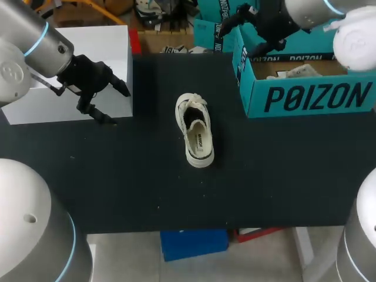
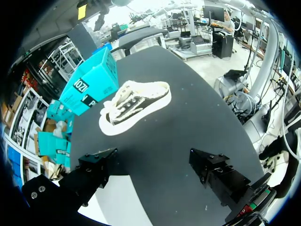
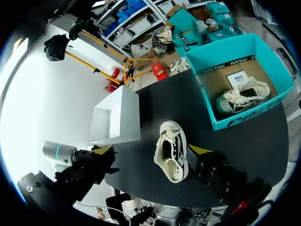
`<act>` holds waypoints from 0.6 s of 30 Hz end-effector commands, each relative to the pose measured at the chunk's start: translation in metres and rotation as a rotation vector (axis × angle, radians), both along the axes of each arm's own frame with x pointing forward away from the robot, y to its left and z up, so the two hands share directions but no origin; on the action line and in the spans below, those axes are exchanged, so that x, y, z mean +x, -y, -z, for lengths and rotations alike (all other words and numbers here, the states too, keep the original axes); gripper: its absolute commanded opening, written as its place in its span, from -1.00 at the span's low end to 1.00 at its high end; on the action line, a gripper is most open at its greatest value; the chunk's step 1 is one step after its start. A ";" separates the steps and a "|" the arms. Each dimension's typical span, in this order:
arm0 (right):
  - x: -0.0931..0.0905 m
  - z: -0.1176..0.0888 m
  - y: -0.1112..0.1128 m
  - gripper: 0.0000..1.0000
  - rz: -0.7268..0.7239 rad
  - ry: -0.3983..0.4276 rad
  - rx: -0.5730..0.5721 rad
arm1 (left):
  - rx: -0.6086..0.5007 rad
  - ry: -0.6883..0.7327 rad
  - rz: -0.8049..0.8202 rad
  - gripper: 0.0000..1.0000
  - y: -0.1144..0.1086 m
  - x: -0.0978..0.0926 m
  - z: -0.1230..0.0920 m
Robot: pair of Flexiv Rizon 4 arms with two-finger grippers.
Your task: Take the shoe out of the shoebox, open the shoe tongue, remove and reinsert the insole, then place the shoe into the shoebox
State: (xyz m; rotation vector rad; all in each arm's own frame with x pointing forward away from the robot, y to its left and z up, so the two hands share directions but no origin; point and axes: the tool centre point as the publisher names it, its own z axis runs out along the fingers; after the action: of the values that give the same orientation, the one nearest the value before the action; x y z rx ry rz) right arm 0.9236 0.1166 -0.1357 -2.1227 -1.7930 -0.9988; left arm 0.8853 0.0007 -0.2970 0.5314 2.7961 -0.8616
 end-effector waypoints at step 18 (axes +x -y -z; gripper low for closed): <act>-0.022 0.049 -0.001 1.00 -0.711 -0.826 -0.120 | -0.002 0.005 -0.001 1.00 0.000 -0.001 0.001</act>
State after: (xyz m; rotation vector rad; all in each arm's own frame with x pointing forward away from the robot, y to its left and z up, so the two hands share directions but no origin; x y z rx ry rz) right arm 0.8983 0.1156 -0.1706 -1.6341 -1.9917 -0.1922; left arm 0.8854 0.0007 -0.2971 0.5312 2.7961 -0.8615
